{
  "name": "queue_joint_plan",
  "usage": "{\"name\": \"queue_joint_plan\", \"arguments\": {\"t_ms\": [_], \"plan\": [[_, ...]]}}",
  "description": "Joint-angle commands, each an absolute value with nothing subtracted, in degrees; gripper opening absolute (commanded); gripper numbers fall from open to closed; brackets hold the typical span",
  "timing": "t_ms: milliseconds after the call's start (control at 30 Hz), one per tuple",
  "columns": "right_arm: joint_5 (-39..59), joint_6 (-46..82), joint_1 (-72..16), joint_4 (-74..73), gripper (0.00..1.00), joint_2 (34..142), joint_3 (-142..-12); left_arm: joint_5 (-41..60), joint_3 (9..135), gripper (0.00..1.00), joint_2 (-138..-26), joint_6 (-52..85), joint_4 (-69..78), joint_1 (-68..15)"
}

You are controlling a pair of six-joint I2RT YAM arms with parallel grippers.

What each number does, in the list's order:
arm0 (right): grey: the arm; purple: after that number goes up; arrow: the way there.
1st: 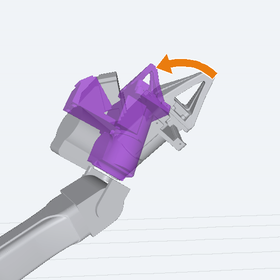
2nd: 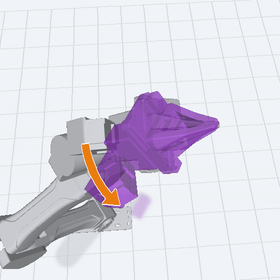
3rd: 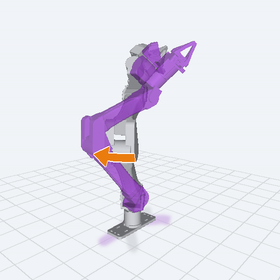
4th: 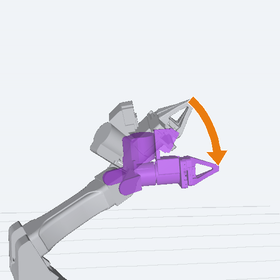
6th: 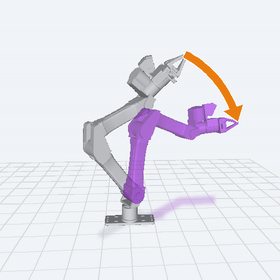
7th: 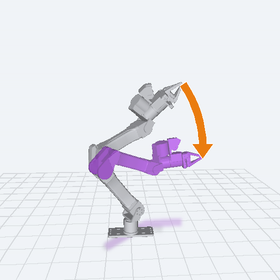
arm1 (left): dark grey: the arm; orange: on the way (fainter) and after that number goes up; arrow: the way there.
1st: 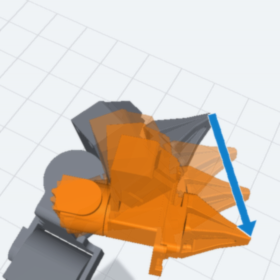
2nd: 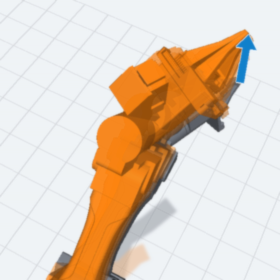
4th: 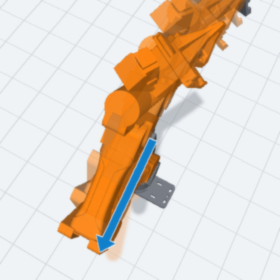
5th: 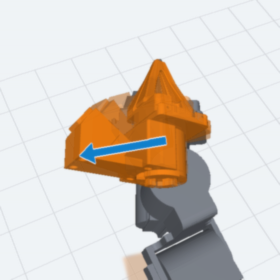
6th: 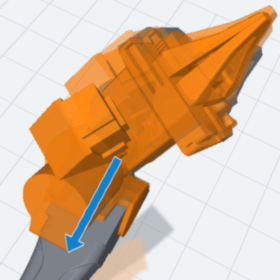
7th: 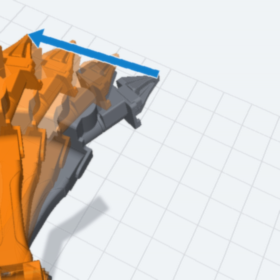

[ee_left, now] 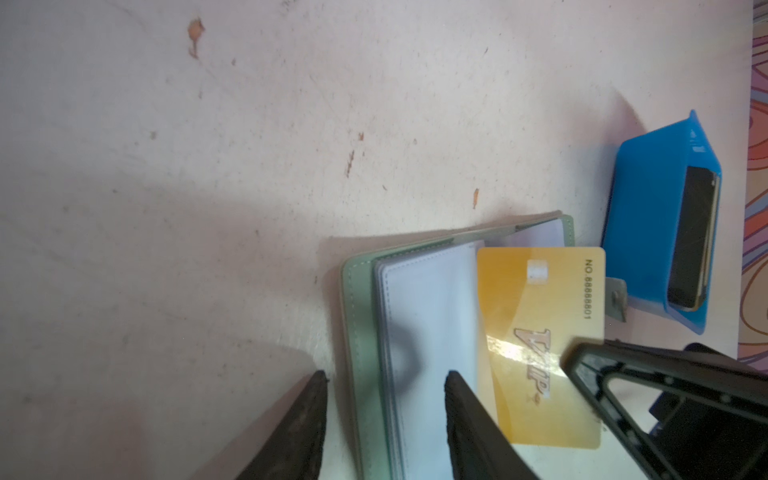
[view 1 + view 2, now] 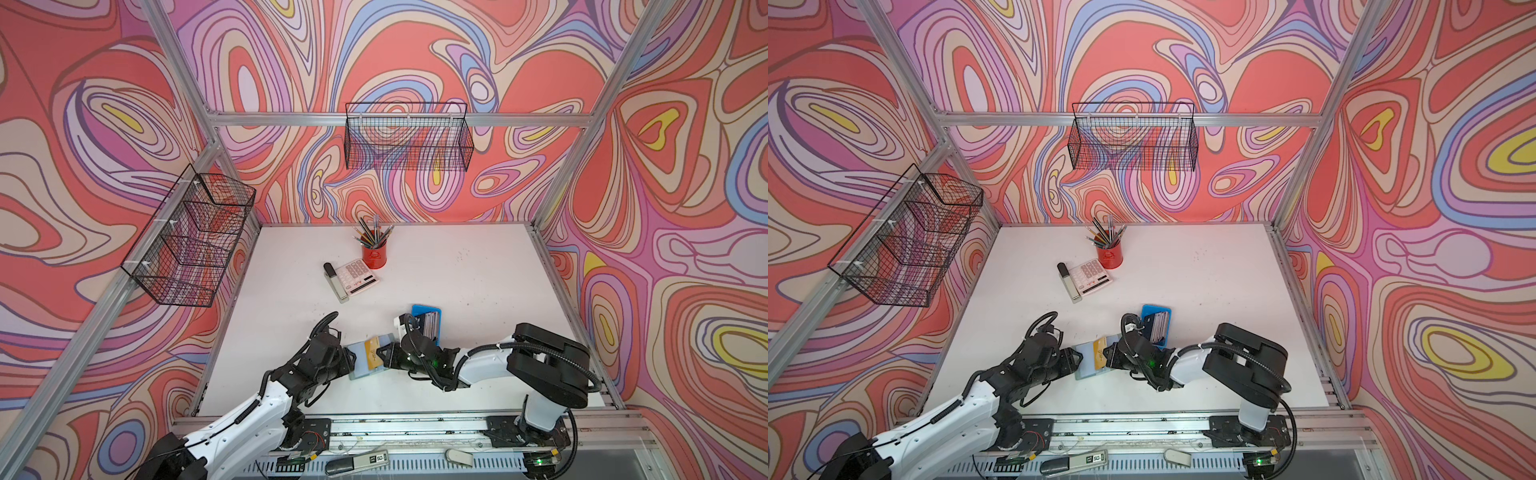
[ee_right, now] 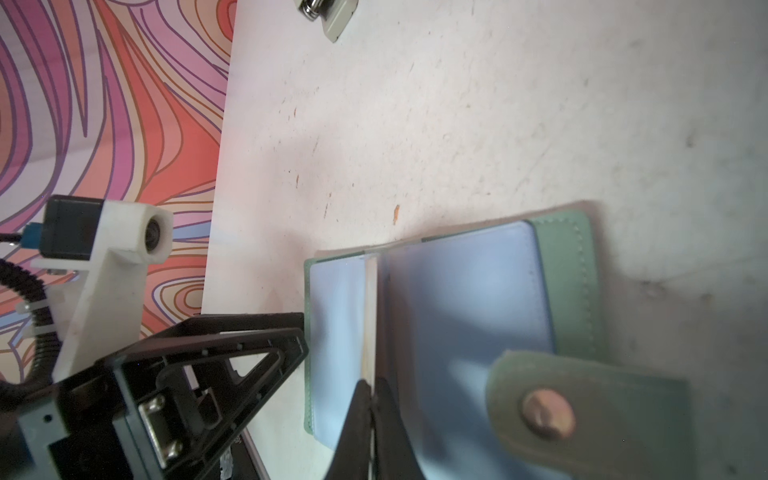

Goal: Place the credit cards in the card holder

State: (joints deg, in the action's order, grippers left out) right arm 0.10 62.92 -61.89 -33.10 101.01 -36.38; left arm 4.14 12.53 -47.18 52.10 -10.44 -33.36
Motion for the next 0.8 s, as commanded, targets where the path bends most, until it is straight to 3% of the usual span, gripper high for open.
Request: {"name": "queue_joint_plan", "arguments": {"t_ms": [0,767], "plan": [[1.7,64.7,-61.8,-35.0,0.00,102.9,-34.9,4.5,12.9,0.48,-47.8,51.9,-9.1,-33.0],[4.6,64.9,-62.1,-35.8,0.00,106.9,-36.3,7.2,14.1,0.48,-50.6,50.5,-7.3,-33.0]]}}
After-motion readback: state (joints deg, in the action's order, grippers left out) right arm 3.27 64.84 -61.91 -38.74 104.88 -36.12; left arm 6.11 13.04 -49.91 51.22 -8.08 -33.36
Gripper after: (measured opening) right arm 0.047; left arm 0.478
